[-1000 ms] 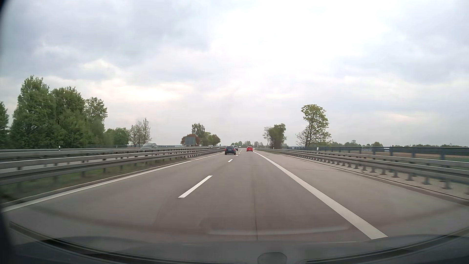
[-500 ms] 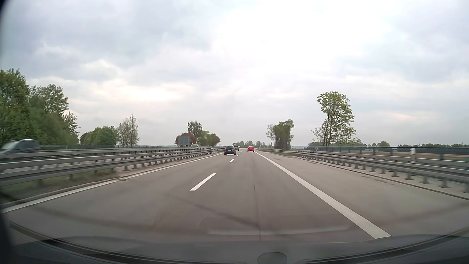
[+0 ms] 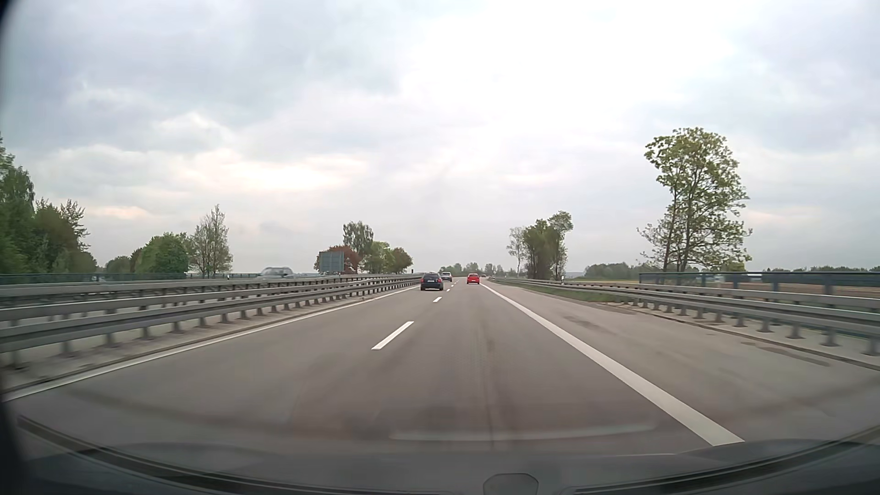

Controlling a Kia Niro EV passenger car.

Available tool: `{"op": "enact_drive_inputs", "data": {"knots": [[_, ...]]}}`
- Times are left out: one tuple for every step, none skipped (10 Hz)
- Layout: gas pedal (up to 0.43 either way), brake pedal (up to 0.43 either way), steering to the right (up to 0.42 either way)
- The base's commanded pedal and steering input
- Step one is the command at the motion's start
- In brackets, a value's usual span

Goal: Follow the waypoints while adhering to traffic rules and regulations

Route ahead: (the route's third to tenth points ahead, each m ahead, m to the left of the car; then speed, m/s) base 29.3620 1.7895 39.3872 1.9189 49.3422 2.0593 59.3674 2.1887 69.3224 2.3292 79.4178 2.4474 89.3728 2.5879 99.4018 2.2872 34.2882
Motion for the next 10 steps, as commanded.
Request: {"op": "enact_drive_inputs", "data": {"knots": [[0.28,0.0,-0.004],[0.28,0.0,-0.004],[0.28,0.0,-0.004],[0.28,0.0,-0.004],[0.28,0.0,-0.004],[0.287,0.0,-0.005],[0.311,0.0,-0.005],[0.311,0.0,-0.005],[0.319,0.0,-0.006],[0.319,0.0,-0.005]]}}
